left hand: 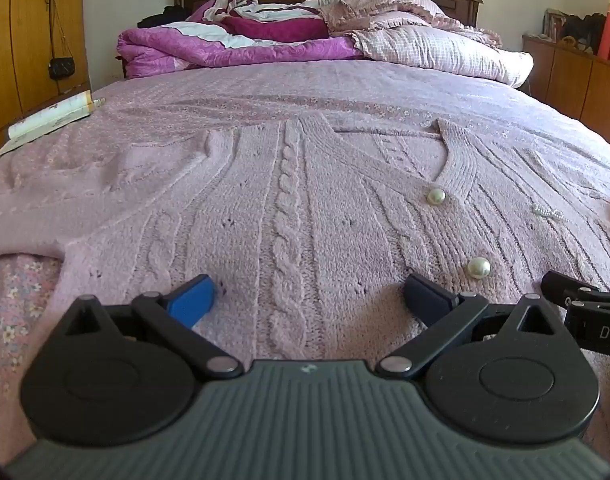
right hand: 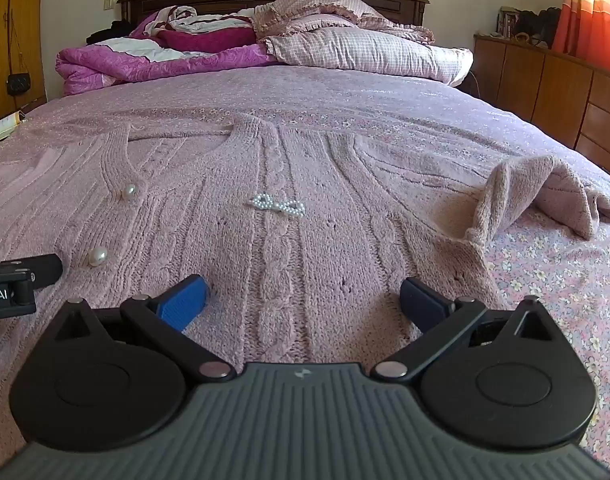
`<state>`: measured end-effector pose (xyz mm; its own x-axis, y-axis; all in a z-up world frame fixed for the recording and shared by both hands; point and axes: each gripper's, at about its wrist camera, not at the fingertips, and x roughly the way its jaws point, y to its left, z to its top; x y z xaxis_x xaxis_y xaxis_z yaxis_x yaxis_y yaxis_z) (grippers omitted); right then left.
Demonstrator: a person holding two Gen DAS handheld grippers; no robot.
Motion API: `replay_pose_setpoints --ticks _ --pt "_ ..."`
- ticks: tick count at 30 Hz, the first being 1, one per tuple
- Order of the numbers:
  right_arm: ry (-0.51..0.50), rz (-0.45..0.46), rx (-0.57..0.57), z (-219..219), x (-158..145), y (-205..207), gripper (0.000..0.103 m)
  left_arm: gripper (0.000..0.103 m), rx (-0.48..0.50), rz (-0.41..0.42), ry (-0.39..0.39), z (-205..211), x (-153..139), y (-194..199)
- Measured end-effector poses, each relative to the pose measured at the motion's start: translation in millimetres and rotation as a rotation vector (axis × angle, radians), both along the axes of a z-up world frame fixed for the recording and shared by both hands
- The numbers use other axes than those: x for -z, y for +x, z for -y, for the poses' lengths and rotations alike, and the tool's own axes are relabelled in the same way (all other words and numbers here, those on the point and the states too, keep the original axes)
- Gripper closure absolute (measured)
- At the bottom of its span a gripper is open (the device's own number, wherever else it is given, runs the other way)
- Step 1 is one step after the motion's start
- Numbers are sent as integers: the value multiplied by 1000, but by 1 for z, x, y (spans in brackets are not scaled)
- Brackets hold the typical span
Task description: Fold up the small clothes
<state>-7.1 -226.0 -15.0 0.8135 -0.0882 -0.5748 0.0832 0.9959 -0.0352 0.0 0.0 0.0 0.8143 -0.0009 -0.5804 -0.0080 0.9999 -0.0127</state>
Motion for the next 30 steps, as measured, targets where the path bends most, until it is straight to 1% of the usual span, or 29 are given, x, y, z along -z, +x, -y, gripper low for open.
replay_pose_setpoints --ticks 13,18,30 --pt "2 -2 0 0 0 1 0 0 -1 -5 6 -1 0 0" --pt "1 -3 0 0 0 1 0 0 -1 -16 22 2 1 3" --pt "1 -5 0 -1 0 2 0 0 -6 -15 23 3 1 2"
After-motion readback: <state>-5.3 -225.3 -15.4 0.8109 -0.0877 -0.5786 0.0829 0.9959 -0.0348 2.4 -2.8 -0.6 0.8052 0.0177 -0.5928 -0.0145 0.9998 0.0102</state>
